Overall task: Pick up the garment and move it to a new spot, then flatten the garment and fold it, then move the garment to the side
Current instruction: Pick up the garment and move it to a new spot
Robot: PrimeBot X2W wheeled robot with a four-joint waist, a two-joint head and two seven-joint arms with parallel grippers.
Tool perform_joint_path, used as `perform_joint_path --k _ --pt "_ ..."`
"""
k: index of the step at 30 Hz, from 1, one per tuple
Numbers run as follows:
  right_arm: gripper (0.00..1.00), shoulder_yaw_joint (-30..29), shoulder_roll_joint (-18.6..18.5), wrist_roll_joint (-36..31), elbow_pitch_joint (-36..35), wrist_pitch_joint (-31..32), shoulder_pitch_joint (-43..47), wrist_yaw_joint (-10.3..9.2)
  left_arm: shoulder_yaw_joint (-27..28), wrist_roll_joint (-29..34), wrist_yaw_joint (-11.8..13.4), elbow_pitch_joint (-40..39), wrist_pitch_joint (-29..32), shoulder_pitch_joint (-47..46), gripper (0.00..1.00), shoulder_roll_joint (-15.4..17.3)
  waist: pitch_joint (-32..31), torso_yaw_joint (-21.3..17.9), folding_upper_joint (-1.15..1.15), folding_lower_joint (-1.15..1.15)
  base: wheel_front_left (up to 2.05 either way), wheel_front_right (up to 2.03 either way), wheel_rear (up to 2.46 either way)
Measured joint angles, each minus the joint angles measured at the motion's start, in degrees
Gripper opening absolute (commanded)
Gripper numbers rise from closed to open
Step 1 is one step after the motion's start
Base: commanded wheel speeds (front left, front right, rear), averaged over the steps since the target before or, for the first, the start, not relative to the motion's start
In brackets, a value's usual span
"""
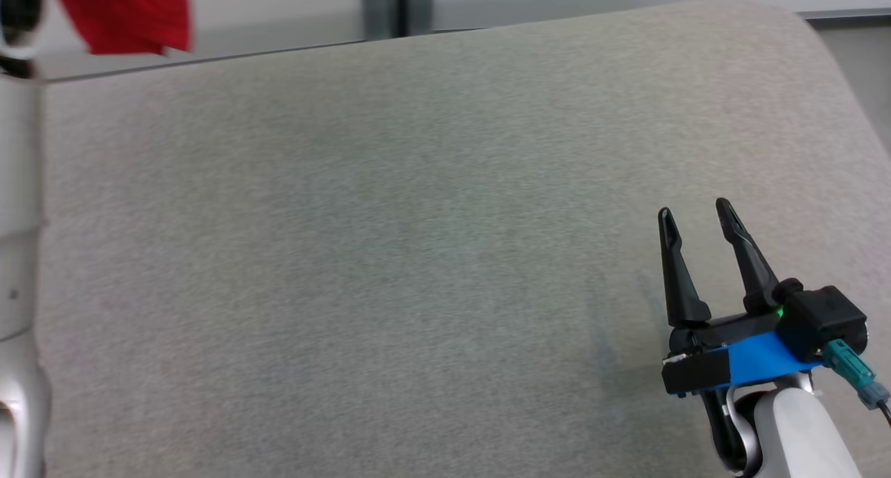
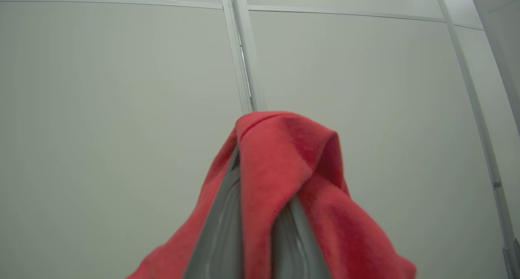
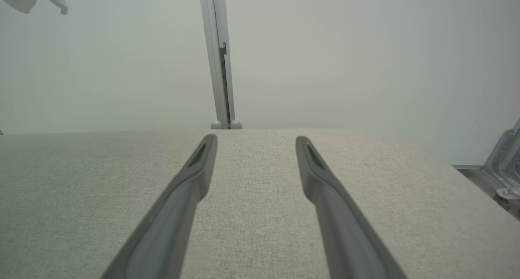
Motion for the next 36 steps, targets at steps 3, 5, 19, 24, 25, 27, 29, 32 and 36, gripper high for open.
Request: perform_joint_path --k 3,5,19,24,25,27,29,32,36 --pt "1.0 0.6 -0.01 1.58 0.53 -0.41 0.14 0.0 -2.61 -0.59 0.0 0.02 0.65 1.35 0.0 -1.54 -0.31 -2.35 0.0 0.0 0.0 0.0 0.0" --pt "1.0 1.2 0.0 2.27 0.82 -0.48 0.08 0.0 -3.88 -1.25 0.0 0.67 0.56 3.81 0.0 -2.79 -0.66 -3.56 0.0 0.0 0.0 0.0 0.0" --pt "1.0 2.13 0.03 3.13 1.15 -0.68 0.56 0.0 -11.1 -5.66 0.53 9.11 -2.87 30.93 0.0 -8.93 -3.87 -6.12 0.0 0.0 0.0 0.0 0.0" --pt "1.0 2.69 0.04 3.09 1.46 -0.68 0.65 0.0 -13.38 -6.48 0.53 13.22 -3.94 37.67 0.0 -10.89 -4.1 -5.74 0.01 0.01 0.0 0.0 0.0" --pt "1.0 2.85 0.04 3.09 1.55 -0.68 0.65 0.0 -13.7 -6.48 0.66 14.04 -4.43 38.68 0.03 -11.22 -4.16 -5.69 0.01 0.0 0.0 0.0 0.0" --pt "1.0 3.04 0.03 3.16 1.71 -0.69 0.64 0.0 -14.44 -6.09 1.38 15.05 -5.52 40.12 1.0 -11.59 -4.48 -5.51 0.01 0.01 0.0 0.0 0.0" --pt "1.0 3.22 0.05 3.22 1.79 -0.69 0.64 0.0 -14.67 -5.88 1.68 15.53 -6.48 41.09 1.0 -11.94 -5.04 -5.24 0.01 0.0 0.0 0.0 0.0" --pt "1.0 3.04 0.02 3.22 2.05 -0.69 0.8 0.0 -15.39 -4.63 2.12 15.41 -7.71 41.89 1.0 -11.95 -6.05 -4.56 0.01 0.0 0.0 0.0 0.0" --pt "1.0 3.07 0.07 3.21 2.57 -0.73 2.03 0.0 -15.86 -3.85 2.38 13.51 -8.8 42.98 1.0 -11.74 -7.87 -3.41 0.01 0.01 0.0 0.0 0.0"
